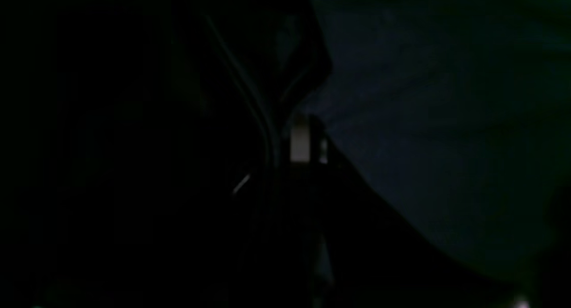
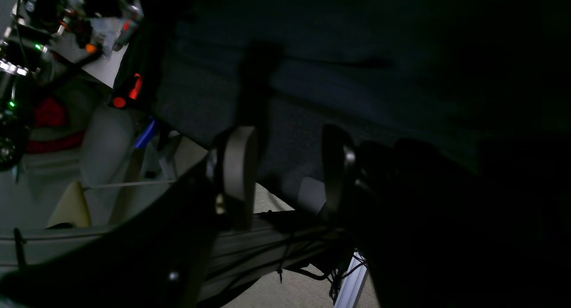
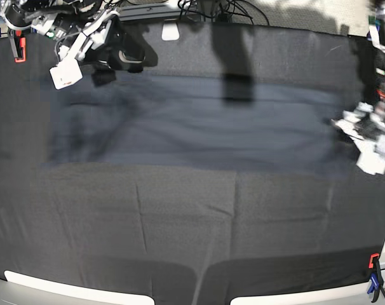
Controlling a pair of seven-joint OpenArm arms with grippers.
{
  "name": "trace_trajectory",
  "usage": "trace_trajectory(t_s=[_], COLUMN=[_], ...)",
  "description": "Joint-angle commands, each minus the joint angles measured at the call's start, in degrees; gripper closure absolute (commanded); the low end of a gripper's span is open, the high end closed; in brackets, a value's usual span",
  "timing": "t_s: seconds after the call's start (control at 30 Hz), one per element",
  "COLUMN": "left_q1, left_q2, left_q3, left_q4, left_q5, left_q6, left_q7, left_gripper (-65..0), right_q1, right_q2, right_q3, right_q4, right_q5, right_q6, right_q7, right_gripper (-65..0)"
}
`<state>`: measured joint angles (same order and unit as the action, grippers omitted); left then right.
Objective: Layout the t-shirt on the table in an organized manner, then fold the t-shirt properly
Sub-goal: 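Lift the shirt end with the left gripper and fold it toward the middle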
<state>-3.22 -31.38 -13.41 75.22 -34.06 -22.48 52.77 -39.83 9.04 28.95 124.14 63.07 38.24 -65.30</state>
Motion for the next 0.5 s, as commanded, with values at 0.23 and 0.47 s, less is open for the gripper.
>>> trace_trajectory(t_s=[0.23, 0.47], left_q1=[-1.8, -1.5], left_q2=[-4.6, -1.7], left_q3=[-0.5, -0.5], left_q4=[0.8, 3.4], left_q5=[-1.0, -7.6], left_q6=[9.0, 5.0], left_q7=[-0.7, 6.3], left_gripper=[0.0, 0.0], right_q1=[-0.2, -0.2], right_q2=[0.3, 0.3], right_q3=[0.2, 0.2], right_q4=[1.1, 1.1], right_q5=[1.7, 1.7], right_q6=[1.8, 1.8], right_q7=[0.9, 0.9], right_gripper=[-23.6, -23.6])
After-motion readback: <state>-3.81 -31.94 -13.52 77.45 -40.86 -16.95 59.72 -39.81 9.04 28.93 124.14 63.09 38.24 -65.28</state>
